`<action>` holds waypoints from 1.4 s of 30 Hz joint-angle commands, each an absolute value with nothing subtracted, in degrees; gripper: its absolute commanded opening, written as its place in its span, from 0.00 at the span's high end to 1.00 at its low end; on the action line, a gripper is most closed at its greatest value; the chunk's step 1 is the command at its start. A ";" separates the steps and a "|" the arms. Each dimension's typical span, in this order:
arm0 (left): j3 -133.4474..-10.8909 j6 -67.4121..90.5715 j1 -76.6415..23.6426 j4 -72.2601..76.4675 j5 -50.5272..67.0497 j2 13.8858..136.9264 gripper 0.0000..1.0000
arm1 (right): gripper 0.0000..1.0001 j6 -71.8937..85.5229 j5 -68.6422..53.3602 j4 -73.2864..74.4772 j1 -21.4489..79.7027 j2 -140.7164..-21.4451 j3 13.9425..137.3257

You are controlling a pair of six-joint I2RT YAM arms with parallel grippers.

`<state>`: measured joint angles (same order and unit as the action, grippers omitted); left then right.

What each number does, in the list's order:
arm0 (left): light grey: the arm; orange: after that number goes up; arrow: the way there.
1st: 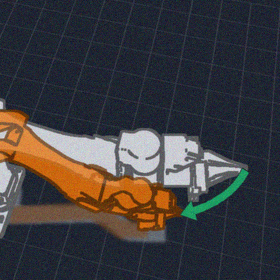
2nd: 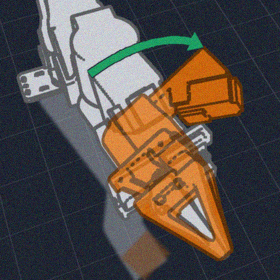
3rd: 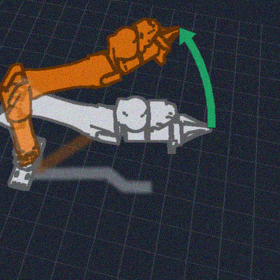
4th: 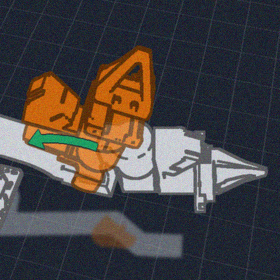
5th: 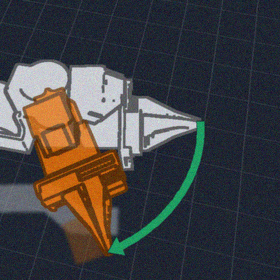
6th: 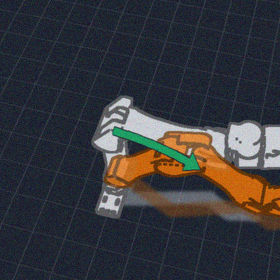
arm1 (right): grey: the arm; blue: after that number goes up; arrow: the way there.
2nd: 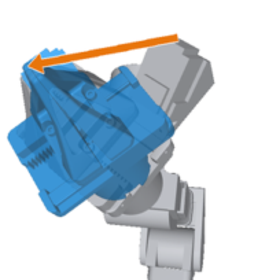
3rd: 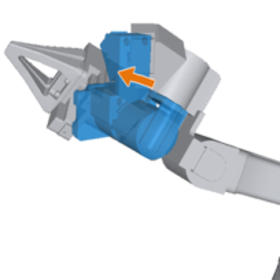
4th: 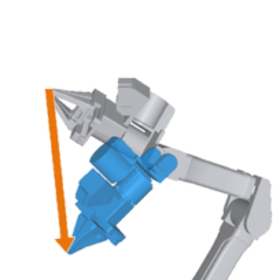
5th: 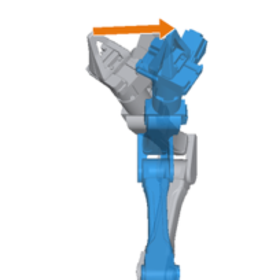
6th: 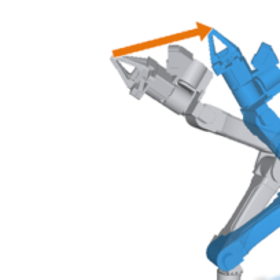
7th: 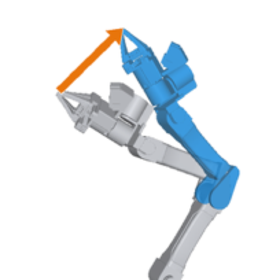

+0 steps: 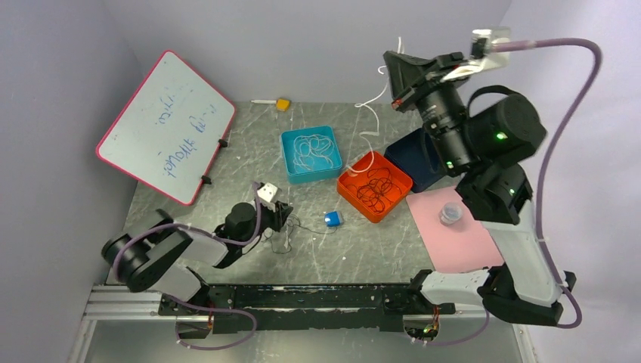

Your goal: Untangle the cables

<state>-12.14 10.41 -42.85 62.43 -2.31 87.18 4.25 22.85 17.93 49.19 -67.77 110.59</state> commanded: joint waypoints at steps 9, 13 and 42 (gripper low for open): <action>-16.37 26.70 -42.89 27.49 -9.83 61.53 0.45 | 1.00 2.31 27.54 22.40 48.71 -77.95 106.62; -20.29 32.56 -42.92 13.42 -13.71 56.10 0.32 | 1.00 2.60 25.34 21.64 46.50 -82.93 106.43; -28.30 42.35 -42.92 -10.78 -16.73 50.63 0.02 | 1.00 10.01 -1.75 13.93 29.80 -107.83 95.25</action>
